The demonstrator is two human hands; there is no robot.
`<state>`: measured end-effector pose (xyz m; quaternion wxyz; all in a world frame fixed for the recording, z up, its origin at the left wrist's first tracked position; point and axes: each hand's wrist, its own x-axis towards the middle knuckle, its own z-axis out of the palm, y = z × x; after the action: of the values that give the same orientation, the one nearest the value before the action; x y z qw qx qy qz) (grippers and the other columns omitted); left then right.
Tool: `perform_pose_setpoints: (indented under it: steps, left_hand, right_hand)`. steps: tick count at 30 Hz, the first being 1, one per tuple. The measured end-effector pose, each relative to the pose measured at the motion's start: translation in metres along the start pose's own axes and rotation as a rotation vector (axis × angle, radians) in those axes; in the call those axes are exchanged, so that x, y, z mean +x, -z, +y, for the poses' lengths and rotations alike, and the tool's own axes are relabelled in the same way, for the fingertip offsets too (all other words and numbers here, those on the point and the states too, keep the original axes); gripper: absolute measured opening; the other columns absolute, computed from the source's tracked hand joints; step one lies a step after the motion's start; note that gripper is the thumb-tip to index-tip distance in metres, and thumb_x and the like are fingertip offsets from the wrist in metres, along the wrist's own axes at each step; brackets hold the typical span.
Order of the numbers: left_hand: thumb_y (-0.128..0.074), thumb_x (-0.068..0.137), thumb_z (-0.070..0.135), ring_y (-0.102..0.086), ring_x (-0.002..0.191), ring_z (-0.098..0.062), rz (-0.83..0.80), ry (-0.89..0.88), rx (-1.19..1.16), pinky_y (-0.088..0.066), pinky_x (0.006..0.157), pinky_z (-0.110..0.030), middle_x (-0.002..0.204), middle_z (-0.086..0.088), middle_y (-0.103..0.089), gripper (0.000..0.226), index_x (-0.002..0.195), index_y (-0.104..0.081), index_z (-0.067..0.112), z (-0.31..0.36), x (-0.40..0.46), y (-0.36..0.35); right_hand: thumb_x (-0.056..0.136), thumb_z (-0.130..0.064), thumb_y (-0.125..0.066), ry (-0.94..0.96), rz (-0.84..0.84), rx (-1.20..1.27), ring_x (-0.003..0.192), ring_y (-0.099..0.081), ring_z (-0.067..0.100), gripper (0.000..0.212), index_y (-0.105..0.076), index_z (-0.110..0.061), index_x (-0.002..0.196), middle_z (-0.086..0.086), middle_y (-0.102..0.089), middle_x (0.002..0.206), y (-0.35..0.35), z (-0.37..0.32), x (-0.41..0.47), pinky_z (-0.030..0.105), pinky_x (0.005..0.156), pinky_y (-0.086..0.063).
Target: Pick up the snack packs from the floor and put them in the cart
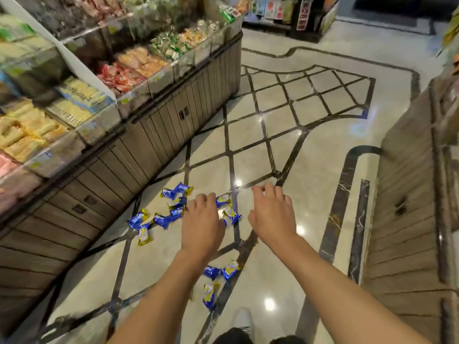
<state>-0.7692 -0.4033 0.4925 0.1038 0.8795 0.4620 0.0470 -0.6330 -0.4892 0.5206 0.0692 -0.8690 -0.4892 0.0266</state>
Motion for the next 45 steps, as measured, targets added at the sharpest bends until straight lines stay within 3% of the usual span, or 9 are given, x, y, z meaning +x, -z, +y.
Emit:
perform_pose_setpoints:
  steps: [5,11,18,27,34,38,45]
  left_hand:
    - [-0.065,0.088,0.024,-0.041,0.129,-0.026,0.041,0.071,-0.03,-0.04,0.106,-0.037,0.142,-0.007,-0.042,0.069,0.147,-0.031,0.016,0.031,0.073,-0.001]
    - [-0.062,0.087,0.019,-0.04,0.127,-0.025,0.027,0.265,-0.041,-0.041,0.101,-0.036,0.141,-0.005,-0.041,0.067,0.147,-0.031,0.018,0.068,0.167,-0.021]
    - [-0.068,0.084,0.031,-0.047,0.117,-0.028,0.113,0.519,-0.015,-0.046,0.093,-0.039,0.131,-0.007,-0.049,0.064,0.139,-0.041,0.015,0.101,0.239,-0.023]
    - [-0.066,0.085,0.029,-0.046,0.118,-0.027,0.203,0.825,-0.036,-0.044,0.094,-0.036,0.131,-0.006,-0.049,0.063,0.141,-0.039,0.016,0.07,0.304,-0.018]
    - [-0.062,0.087,0.028,-0.044,0.115,-0.028,0.203,1.002,-0.087,-0.043,0.086,-0.036,0.128,-0.008,-0.048,0.058,0.138,-0.039,0.014,0.031,0.346,-0.038]
    - [-0.061,0.09,0.031,-0.044,0.119,-0.03,0.186,1.111,-0.117,-0.045,0.088,-0.039,0.138,-0.009,-0.041,0.064,0.145,-0.033,0.014,0.024,0.36,-0.047]
    - [-0.059,0.088,0.028,-0.048,0.114,-0.028,0.161,1.33,-0.147,-0.044,0.087,-0.037,0.131,-0.006,-0.047,0.062,0.144,-0.035,0.016,0.017,0.383,-0.089]
  right_hand:
    - [0.086,-0.026,-0.061,0.076,-0.011,-0.002,0.116,-0.045,0.026,0.048,-0.046,-0.02,0.131,0.005,-0.047,0.128,0.007,0.032,0.082,0.038,0.092,-0.042]
    - [0.089,-0.028,-0.061,0.269,-0.01,0.013,0.116,-0.045,0.025,0.047,-0.045,-0.021,0.133,0.005,-0.047,0.13,-0.005,0.074,0.196,0.038,0.093,-0.043]
    - [0.087,-0.026,-0.061,0.528,-0.054,0.049,0.117,-0.045,0.026,0.047,-0.047,-0.02,0.132,0.005,-0.047,0.129,0.002,0.103,0.321,0.038,0.091,-0.04]
    - [0.085,-0.029,-0.064,0.826,-0.143,0.022,0.113,-0.045,0.022,0.047,-0.046,-0.023,0.128,0.003,-0.046,0.128,-0.024,0.042,0.426,0.035,0.087,-0.042]
    - [0.083,-0.026,-0.063,0.999,-0.217,-0.025,0.11,-0.046,0.022,0.048,-0.046,-0.023,0.127,0.003,-0.047,0.124,-0.064,-0.009,0.475,0.035,0.087,-0.042]
    - [0.084,-0.029,-0.062,1.114,-0.273,-0.069,0.113,-0.046,0.023,0.048,-0.046,-0.022,0.128,0.003,-0.047,0.125,-0.082,-0.03,0.498,0.036,0.089,-0.043]
    - [0.085,-0.028,-0.062,1.356,-0.395,-0.106,0.115,-0.045,0.027,0.049,-0.046,-0.02,0.13,0.006,-0.046,0.129,-0.141,-0.051,0.534,0.037,0.086,-0.041]
